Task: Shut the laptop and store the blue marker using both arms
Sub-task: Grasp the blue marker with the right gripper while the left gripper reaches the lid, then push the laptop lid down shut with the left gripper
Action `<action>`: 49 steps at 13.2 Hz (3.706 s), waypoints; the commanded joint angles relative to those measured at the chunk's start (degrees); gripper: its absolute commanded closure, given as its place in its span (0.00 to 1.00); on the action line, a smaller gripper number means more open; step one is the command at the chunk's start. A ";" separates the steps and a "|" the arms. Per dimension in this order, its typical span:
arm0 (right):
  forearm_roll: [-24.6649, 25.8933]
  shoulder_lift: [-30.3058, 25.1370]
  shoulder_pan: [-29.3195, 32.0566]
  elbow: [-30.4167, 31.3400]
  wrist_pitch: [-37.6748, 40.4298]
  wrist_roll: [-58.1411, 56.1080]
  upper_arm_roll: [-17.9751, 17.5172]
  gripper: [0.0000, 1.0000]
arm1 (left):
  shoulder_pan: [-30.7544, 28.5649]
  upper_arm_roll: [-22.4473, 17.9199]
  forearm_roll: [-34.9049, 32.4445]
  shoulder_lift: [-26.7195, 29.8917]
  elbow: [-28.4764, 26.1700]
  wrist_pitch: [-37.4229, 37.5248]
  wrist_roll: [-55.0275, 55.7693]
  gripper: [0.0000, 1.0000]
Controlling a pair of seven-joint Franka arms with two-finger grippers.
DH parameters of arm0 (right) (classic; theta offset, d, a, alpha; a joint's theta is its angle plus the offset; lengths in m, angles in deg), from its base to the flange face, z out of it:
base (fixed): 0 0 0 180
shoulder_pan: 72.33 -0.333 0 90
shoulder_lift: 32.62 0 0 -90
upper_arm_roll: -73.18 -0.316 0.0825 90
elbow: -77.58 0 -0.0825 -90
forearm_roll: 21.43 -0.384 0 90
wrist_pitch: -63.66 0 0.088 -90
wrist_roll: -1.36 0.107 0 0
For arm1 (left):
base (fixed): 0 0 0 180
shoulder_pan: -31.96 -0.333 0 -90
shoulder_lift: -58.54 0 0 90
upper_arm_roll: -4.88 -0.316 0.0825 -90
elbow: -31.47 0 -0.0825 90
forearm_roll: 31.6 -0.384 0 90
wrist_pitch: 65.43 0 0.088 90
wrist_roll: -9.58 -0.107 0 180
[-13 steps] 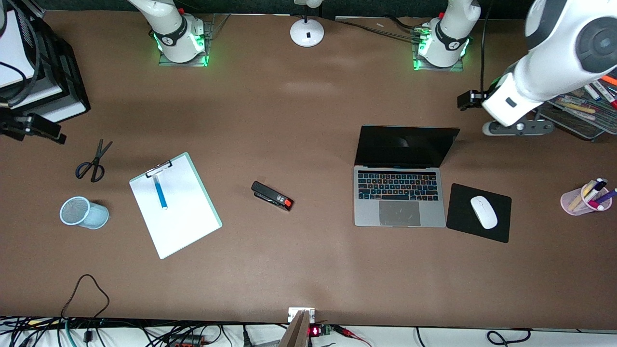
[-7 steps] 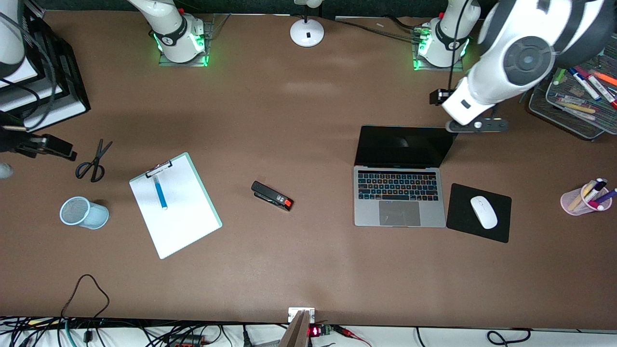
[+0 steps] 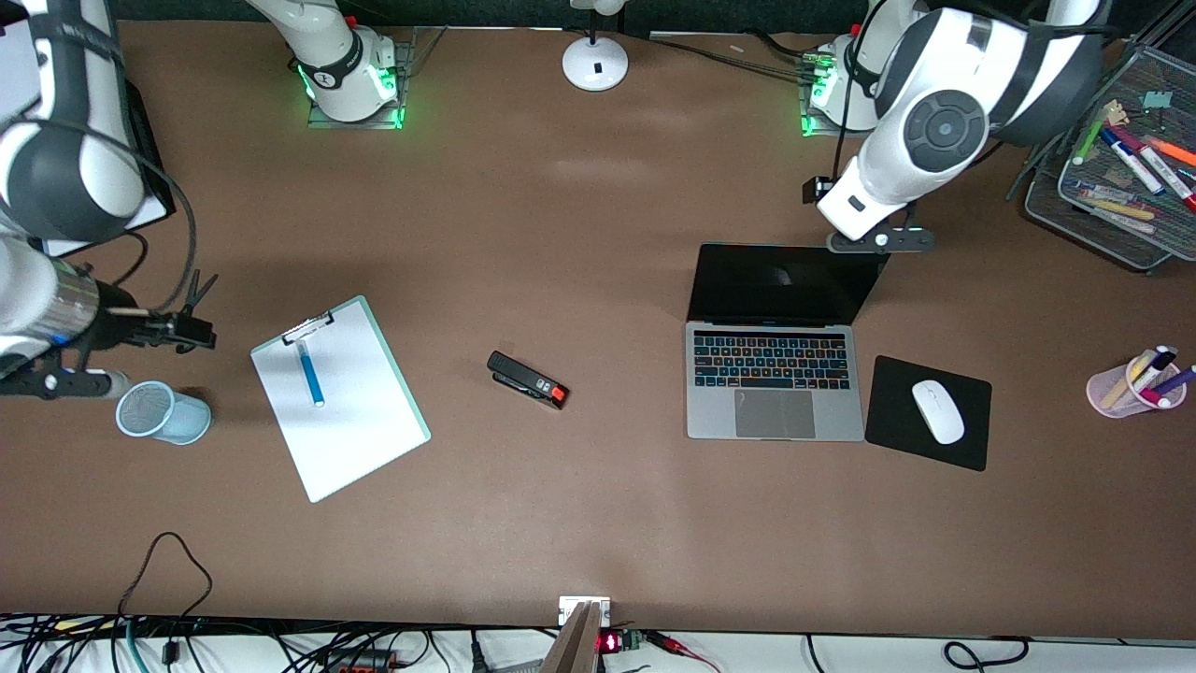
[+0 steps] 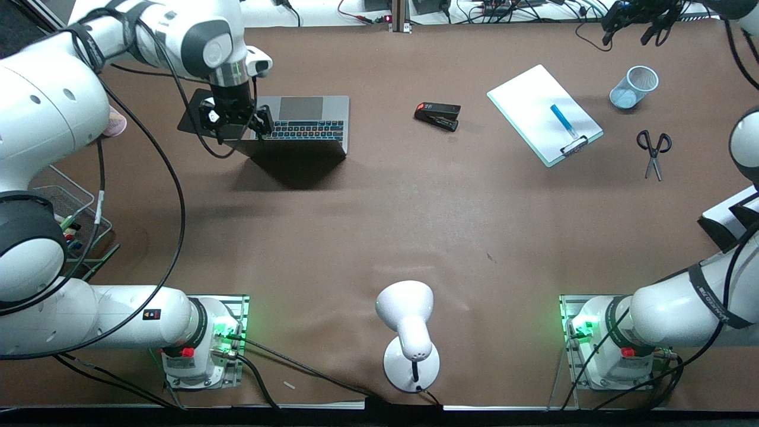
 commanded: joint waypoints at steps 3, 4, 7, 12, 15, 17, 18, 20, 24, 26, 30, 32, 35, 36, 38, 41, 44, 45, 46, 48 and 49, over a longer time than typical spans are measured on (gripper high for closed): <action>-0.55 6.80 -1.15 -0.26 -4.66 -4.45 0.03 0.00 | -0.46 0.37 1.55 1.05 -5.32 -9.92 0.20 0.00; -0.64 8.55 -1.50 0.09 -6.85 -6.45 0.03 0.00 | -0.46 0.37 1.55 0.26 -5.32 -11.32 0.12 0.00; -0.72 10.50 -2.73 3.15 -12.47 -7.35 0.03 0.00 | -1.07 0.37 1.11 -3.16 -5.32 -16.42 -0.67 0.00; -0.64 11.99 -3.53 9.76 -21.90 -7.35 0.03 0.00 | -1.08 0.20 0.76 -6.42 -3.40 -17.93 -0.94 0.00; -0.64 13.84 -4.58 9.59 -21.90 -7.79 0.03 0.00 | -1.95 0.02 0.76 -7.82 1.95 -18.19 -0.94 0.00; -0.46 14.63 -4.50 9.50 -21.99 -8.14 0.03 0.00 | -2.31 0.02 0.67 -10.98 5.12 -18.54 -0.94 0.00; -0.46 15.16 -4.23 9.32 -22.25 -9.71 0.03 0.00 | -2.31 -0.06 0.67 -12.21 5.66 -20.20 -0.85 0.00; -0.72 16.03 -3.88 9.23 -23.39 -14.10 0.03 0.00 | -2.57 -0.33 0.67 -15.02 6.62 -24.33 -0.94 0.00; -0.55 17.44 -3.44 9.06 -24.53 -14.47 0.03 0.02 | -3.10 -0.77 0.67 -21.61 13.82 -25.22 -0.85 0.00; -0.55 17.71 -3.44 8.97 -25.32 -14.99 0.03 0.07 | -3.01 -1.03 0.67 -24.16 15.77 -26.53 -0.50 0.00; -0.64 18.68 -3.53 8.79 -26.64 -16.40 0.03 0.25 | -2.66 -2.52 0.58 -30.23 16.99 -32.69 -0.33 0.00; -0.64 18.85 -3.53 8.71 -26.73 -17.81 0.03 0.34 | -2.57 -2.61 0.58 -33.39 19.54 -32.87 -0.33 0.00; -0.64 18.85 -3.70 8.44 -26.73 -17.99 0.03 0.35 | -2.22 -2.61 0.58 -37.52 23.15 -32.96 -0.33 0.00; -0.64 18.85 -3.79 8.36 -26.73 -17.90 0.03 0.39 | -2.22 -2.61 0.58 -38.49 23.68 -33.83 -0.33 0.00; -0.72 18.94 -3.88 7.48 -26.65 -17.99 -0.06 0.43 | -2.22 -2.61 -0.38 -40.08 23.68 -36.46 -0.33 0.00; -0.64 19.12 -3.88 7.39 -26.65 -17.99 -0.59 0.46 | -1.96 -3.14 -3.88 -42.28 24.91 -37.53 -0.59 0.00; -0.64 19.64 -3.88 7.39 -26.65 -19.21 -0.76 0.46 | -1.96 -3.05 -8.90 -42.81 26.84 -36.48 -0.32 0.00; -0.72 19.73 -3.88 7.39 -26.73 -19.74 -0.85 0.48 | -2.04 -3.05 -9.00 -42.72 27.19 -35.34 -0.41 0.00; -0.64 19.82 -3.88 7.39 -26.73 -20.01 -0.76 0.49 | -2.39 -3.14 -9.00 -42.20 27.81 -34.46 -0.59 0.00; -0.64 19.73 -3.88 7.30 -26.73 -20.01 -0.85 0.55 | -3.01 -3.14 -9.09 -40.97 32.62 -26.94 -1.55 0.00; -0.64 19.73 -3.88 7.30 -26.73 -20.01 -0.85 0.59 | -3.10 -3.05 -9.17 -40.53 36.04 -21.85 -2.16 0.00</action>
